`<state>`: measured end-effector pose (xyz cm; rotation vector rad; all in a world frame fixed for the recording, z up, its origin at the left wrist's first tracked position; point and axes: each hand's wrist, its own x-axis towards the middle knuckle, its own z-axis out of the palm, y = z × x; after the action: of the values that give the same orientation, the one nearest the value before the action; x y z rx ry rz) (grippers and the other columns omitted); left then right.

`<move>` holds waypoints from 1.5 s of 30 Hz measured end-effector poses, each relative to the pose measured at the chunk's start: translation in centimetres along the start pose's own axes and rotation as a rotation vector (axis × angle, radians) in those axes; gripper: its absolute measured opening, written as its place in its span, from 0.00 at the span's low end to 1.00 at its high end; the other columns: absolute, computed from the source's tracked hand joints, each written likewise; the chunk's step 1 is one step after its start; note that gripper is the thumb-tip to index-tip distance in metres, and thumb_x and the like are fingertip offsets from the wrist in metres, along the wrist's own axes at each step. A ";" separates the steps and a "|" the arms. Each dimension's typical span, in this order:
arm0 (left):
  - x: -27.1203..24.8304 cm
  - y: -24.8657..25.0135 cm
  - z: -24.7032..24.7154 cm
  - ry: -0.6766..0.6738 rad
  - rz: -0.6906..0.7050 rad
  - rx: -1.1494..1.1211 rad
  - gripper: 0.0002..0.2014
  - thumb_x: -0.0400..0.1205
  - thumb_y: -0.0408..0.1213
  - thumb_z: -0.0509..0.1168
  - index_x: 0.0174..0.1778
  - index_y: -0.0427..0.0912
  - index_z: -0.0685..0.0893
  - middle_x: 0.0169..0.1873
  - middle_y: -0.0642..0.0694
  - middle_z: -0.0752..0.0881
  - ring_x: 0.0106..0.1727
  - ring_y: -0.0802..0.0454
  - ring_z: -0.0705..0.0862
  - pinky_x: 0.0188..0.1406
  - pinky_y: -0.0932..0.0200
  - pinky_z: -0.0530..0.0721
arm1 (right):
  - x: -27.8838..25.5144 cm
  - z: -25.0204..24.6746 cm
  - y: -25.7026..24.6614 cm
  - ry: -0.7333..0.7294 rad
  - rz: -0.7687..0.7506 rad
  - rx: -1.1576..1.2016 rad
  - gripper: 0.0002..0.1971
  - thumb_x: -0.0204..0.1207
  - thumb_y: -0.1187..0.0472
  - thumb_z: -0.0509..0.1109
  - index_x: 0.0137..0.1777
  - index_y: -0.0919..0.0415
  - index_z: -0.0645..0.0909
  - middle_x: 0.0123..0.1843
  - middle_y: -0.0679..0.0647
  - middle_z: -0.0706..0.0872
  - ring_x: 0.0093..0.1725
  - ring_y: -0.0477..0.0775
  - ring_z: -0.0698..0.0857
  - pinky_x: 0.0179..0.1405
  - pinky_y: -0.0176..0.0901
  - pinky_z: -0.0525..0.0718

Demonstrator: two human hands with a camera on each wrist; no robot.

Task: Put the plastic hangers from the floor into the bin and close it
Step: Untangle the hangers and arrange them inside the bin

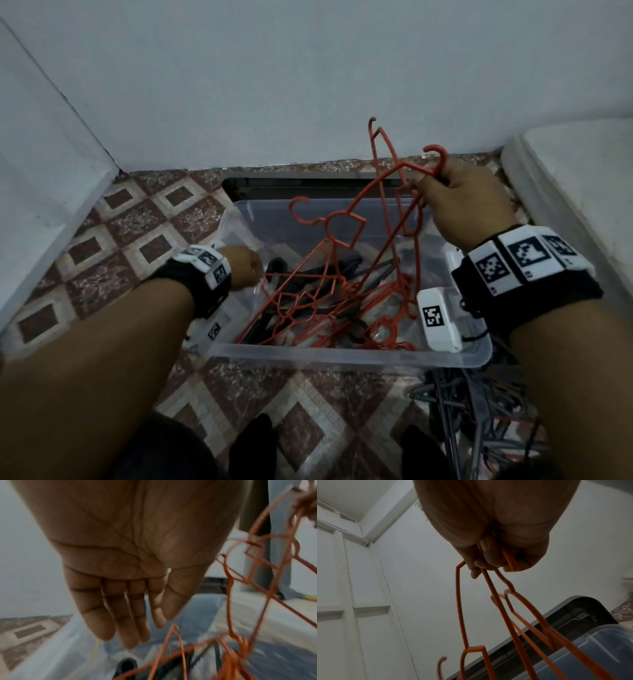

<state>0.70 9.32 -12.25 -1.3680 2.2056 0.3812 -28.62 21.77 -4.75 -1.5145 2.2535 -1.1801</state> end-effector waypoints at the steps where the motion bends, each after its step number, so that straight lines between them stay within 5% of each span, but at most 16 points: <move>1: 0.5 0.6 1.0 -0.050 0.055 0.009 0.20 0.82 0.44 0.67 0.70 0.46 0.81 0.67 0.44 0.82 0.66 0.46 0.80 0.60 0.60 0.76 | -0.1 -0.1 -0.2 0.000 -0.011 -0.003 0.16 0.81 0.45 0.66 0.48 0.56 0.89 0.38 0.52 0.90 0.39 0.53 0.87 0.39 0.46 0.82; 7: 4.7 5.5 5.4 -0.044 0.237 -0.127 0.38 0.79 0.56 0.68 0.83 0.46 0.63 0.78 0.43 0.72 0.74 0.43 0.75 0.70 0.55 0.74 | -1.0 -0.3 -1.8 -0.059 -0.090 0.013 0.14 0.82 0.44 0.64 0.40 0.45 0.85 0.36 0.46 0.88 0.38 0.49 0.87 0.40 0.44 0.84; 14: 6.0 6.9 8.0 0.105 0.245 -0.095 0.18 0.86 0.46 0.58 0.66 0.37 0.79 0.62 0.37 0.83 0.61 0.38 0.82 0.60 0.50 0.78 | -1.4 -1.2 -3.0 -0.014 -0.113 0.190 0.10 0.83 0.47 0.65 0.43 0.43 0.86 0.35 0.37 0.89 0.36 0.33 0.86 0.35 0.29 0.82; 17: 5.8 6.3 7.2 0.223 0.232 -0.162 0.15 0.88 0.37 0.55 0.65 0.34 0.80 0.58 0.34 0.84 0.56 0.36 0.83 0.53 0.50 0.77 | -1.4 -1.9 -2.9 -0.009 -0.107 0.187 0.10 0.83 0.48 0.65 0.46 0.45 0.88 0.35 0.37 0.89 0.35 0.33 0.86 0.37 0.34 0.84; 23: 5.0 5.1 4.8 0.423 0.145 -0.408 0.14 0.86 0.37 0.59 0.65 0.40 0.82 0.59 0.35 0.85 0.59 0.34 0.82 0.56 0.53 0.77 | -1.5 -2.5 -2.5 -0.068 -0.125 0.143 0.11 0.83 0.47 0.65 0.43 0.43 0.87 0.34 0.42 0.88 0.35 0.37 0.86 0.44 0.48 0.87; 26: 4.5 5.2 4.3 0.374 0.130 -0.402 0.14 0.84 0.36 0.59 0.63 0.40 0.84 0.58 0.38 0.86 0.60 0.36 0.83 0.61 0.50 0.80 | -1.8 -2.5 -2.7 -0.100 -0.150 0.158 0.11 0.83 0.48 0.65 0.41 0.42 0.86 0.35 0.41 0.88 0.35 0.40 0.86 0.45 0.54 0.88; 29: 4.3 5.6 4.7 0.167 0.112 -0.302 0.13 0.85 0.38 0.58 0.56 0.37 0.86 0.54 0.36 0.87 0.55 0.38 0.84 0.58 0.49 0.82 | -1.9 -2.5 -2.8 -0.093 -0.160 0.165 0.11 0.83 0.48 0.65 0.41 0.43 0.86 0.33 0.44 0.88 0.35 0.43 0.86 0.45 0.57 0.88; 32: 4.4 5.8 5.1 0.016 0.142 -0.168 0.14 0.85 0.40 0.58 0.58 0.36 0.84 0.58 0.36 0.85 0.56 0.39 0.83 0.55 0.54 0.80 | -1.7 -2.8 -2.6 -0.063 -0.141 0.180 0.11 0.83 0.48 0.65 0.44 0.45 0.87 0.33 0.43 0.88 0.34 0.39 0.86 0.42 0.46 0.88; 35: 4.9 5.6 5.5 -0.061 0.193 -0.204 0.12 0.79 0.52 0.67 0.45 0.47 0.85 0.44 0.46 0.86 0.47 0.45 0.84 0.48 0.55 0.82 | -1.5 -3.0 -2.2 -0.036 -0.114 0.226 0.11 0.84 0.49 0.65 0.45 0.47 0.88 0.33 0.42 0.88 0.33 0.36 0.86 0.36 0.33 0.83; 38: 5.5 5.7 5.9 -0.010 0.222 -0.190 0.17 0.82 0.58 0.63 0.34 0.49 0.79 0.32 0.52 0.77 0.42 0.47 0.80 0.44 0.58 0.75 | -1.4 -3.1 -2.1 -0.010 -0.106 0.206 0.11 0.84 0.49 0.65 0.47 0.49 0.89 0.35 0.46 0.88 0.34 0.37 0.86 0.36 0.35 0.83; 41: 5.4 6.0 5.8 0.115 0.229 -0.067 0.23 0.86 0.57 0.55 0.49 0.40 0.85 0.40 0.44 0.80 0.46 0.42 0.81 0.47 0.57 0.74 | -1.4 -3.0 -2.1 -0.024 -0.111 0.191 0.10 0.83 0.49 0.65 0.46 0.46 0.88 0.34 0.43 0.88 0.34 0.34 0.85 0.34 0.27 0.81; 45: 5.0 6.5 5.7 0.239 0.239 -0.059 0.23 0.87 0.54 0.54 0.46 0.37 0.84 0.39 0.40 0.85 0.46 0.38 0.84 0.45 0.53 0.78 | -1.6 -2.3 -2.3 -0.041 -0.134 0.093 0.11 0.83 0.48 0.65 0.40 0.42 0.84 0.33 0.41 0.87 0.34 0.34 0.84 0.32 0.26 0.78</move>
<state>-5.32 11.23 -19.94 -1.2368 2.5860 0.3868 -27.49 23.92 -2.02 -1.6599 2.0693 -1.2581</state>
